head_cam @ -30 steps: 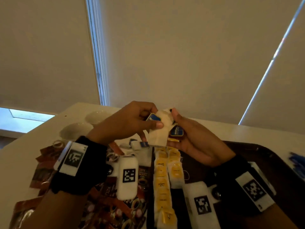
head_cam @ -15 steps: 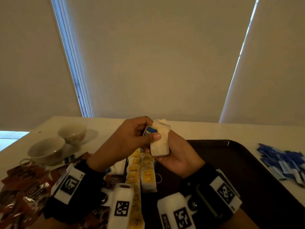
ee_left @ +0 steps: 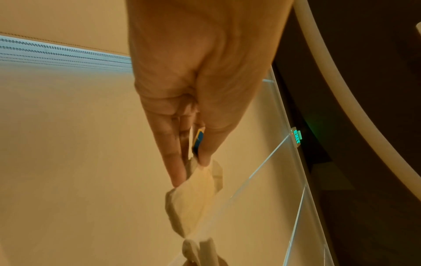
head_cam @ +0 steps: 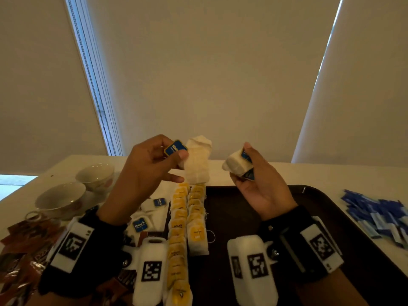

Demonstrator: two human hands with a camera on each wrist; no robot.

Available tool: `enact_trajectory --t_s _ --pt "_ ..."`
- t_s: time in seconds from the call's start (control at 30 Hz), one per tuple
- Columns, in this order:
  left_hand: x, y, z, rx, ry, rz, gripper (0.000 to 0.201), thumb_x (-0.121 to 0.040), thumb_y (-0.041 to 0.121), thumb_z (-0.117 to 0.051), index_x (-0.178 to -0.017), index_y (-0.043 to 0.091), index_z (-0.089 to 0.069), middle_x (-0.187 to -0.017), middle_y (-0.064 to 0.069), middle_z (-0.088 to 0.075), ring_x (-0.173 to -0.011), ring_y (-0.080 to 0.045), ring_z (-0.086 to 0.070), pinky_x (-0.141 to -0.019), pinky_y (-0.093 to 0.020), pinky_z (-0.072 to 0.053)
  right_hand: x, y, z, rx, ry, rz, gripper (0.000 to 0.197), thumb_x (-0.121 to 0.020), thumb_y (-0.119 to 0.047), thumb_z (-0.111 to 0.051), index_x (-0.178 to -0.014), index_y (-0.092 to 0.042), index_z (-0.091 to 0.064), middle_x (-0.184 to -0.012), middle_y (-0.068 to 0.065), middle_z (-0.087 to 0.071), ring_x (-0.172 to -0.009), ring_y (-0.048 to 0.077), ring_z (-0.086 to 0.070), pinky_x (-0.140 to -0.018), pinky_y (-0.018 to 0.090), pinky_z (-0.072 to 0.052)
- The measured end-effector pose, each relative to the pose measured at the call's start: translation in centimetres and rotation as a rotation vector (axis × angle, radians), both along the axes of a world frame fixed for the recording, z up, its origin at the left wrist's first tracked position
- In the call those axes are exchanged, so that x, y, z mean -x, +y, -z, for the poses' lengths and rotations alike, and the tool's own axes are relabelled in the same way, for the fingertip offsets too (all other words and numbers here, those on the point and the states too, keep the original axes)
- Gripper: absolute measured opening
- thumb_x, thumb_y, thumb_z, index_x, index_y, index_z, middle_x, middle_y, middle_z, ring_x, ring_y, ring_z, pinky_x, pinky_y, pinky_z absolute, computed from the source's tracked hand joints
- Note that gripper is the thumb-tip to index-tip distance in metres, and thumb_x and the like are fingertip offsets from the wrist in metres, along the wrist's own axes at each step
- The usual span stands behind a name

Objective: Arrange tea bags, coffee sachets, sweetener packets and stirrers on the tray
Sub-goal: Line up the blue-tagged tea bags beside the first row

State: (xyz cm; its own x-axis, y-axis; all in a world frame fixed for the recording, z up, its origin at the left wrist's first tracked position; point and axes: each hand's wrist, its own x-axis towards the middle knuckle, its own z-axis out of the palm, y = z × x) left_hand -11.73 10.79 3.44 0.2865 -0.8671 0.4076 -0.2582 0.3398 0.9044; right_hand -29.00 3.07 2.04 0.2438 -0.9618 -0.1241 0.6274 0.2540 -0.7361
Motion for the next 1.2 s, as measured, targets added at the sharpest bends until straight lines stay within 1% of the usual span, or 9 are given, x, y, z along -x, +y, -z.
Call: enact_trajectory --t_s 0.1,0.17,0.27,0.37,0.47,0.63,0.87,1.07,1.2 --pt "0.2 0.1 0.0 -0.004 0.036 -0.001 0.008 -0.086 0.007 -0.062 -0.088 -0.001 -0.06 -0.073 -0.011 -0.067 -0.062 -0.013 -0.067 -0.052 -0.026 -0.056 0.7 -0.1 -0.7 -0.072 -0.13 0.008 0.008 -0.091 -0.013 -0.058 -0.086 -0.008 -0.055 -0.097 0.01 -0.055 -0.089 0.021 -0.059 -0.089 0.045 -0.05" --pt "0.5 0.1 0.2 -0.014 0.025 0.0 0.005 -0.086 0.007 -0.062 -0.087 0.002 -0.061 -0.072 -0.01 -0.068 -0.061 -0.012 -0.066 -0.052 -0.024 -0.055 0.5 0.2 -1.0 -0.087 -0.157 -0.051 0.005 -0.091 -0.005 -0.054 -0.087 -0.007 -0.052 -0.1 0.014 -0.053 -0.088 0.024 -0.062 -0.086 0.052 -0.049" --pt "1.0 -0.2 0.5 -0.039 0.012 0.018 0.004 -0.085 0.007 -0.063 -0.082 0.006 -0.061 -0.071 -0.01 -0.068 -0.061 -0.012 -0.066 -0.053 -0.024 -0.055 -0.1 0.5 -0.6 -0.145 -0.156 -0.137 0.013 -0.09 0.002 -0.051 -0.081 -0.006 -0.05 -0.084 0.012 -0.051 -0.062 0.014 -0.059 -0.067 0.037 -0.058" --pt "1.1 -0.3 0.8 -0.062 -0.013 0.015 0.005 -0.085 0.008 -0.064 -0.08 0.008 -0.061 -0.076 -0.014 -0.069 -0.063 -0.014 -0.067 -0.053 -0.024 -0.055 -0.7 0.7 -0.1 -0.111 -0.025 -0.286 0.017 -0.087 -0.02 -0.063 -0.087 -0.007 -0.052 -0.074 0.005 -0.046 -0.049 0.006 -0.042 -0.042 0.017 -0.045" --pt "1.2 -0.3 1.1 -0.081 -0.02 0.008 0.006 -0.085 0.007 -0.063 -0.08 0.008 -0.061 -0.078 -0.014 -0.069 -0.063 -0.014 -0.067 -0.052 -0.023 -0.054 -1.3 1.1 0.3 0.098 0.239 -0.378 0.045 -0.07 -0.047 -0.065 -0.094 -0.01 -0.06 -0.069 0.001 -0.047 -0.048 0.004 -0.038 -0.046 0.015 -0.037" --pt "1.0 -0.6 1.4 -0.12 -0.004 0.015 0.004 -0.086 0.008 -0.062 -0.084 0.005 -0.061 -0.075 -0.014 -0.069 -0.062 -0.015 -0.067 -0.053 -0.023 -0.055 -1.5 1.3 0.6 0.142 0.247 -0.28 0.012 -0.089 -0.018 -0.059 -0.086 -0.007 -0.057 -0.056 0.0 -0.038 -0.04 0.003 -0.037 -0.04 0.013 -0.037" --pt "0.9 -0.3 1.1 -0.111 0.083 0.023 0.007 -0.09 0.013 -0.058 -0.089 0.006 -0.06 -0.076 -0.007 -0.071 -0.068 -0.015 -0.069 -0.054 -0.025 -0.056 -0.1 0.4 -0.1 0.266 0.41 -0.179 0.019 -0.091 -0.022 -0.059 -0.077 -0.01 -0.055 -0.049 0.0 -0.042 -0.04 0.009 -0.044 -0.048 0.023 -0.037" --pt "1.1 0.0 0.6 -0.014 0.1 0.044 0.007 -0.087 0.014 -0.058 -0.087 0.007 -0.059 -0.089 -0.008 -0.071 -0.081 -0.017 -0.07 -0.061 -0.028 -0.057 1.5 0.1 -1.1 0.345 0.543 -0.207 0.016 -0.087 -0.016 -0.063 -0.074 -0.008 -0.057 -0.051 0.003 -0.04 -0.043 0.01 -0.041 -0.037 0.015 -0.037" --pt "1.4 0.5 0.0 0.038 0.132 0.114 0.019 -0.081 0.022 -0.058 -0.089 0.004 -0.057 -0.089 -0.011 -0.072 -0.082 -0.023 -0.071 -0.061 -0.027 -0.056 1.9 -0.1 -1.6 0.324 0.554 -0.11 0.015 -0.09 -0.02 -0.059 -0.08 -0.009 -0.056 -0.063 0.005 -0.046 -0.044 0.01 -0.044 -0.043 0.019 -0.033"
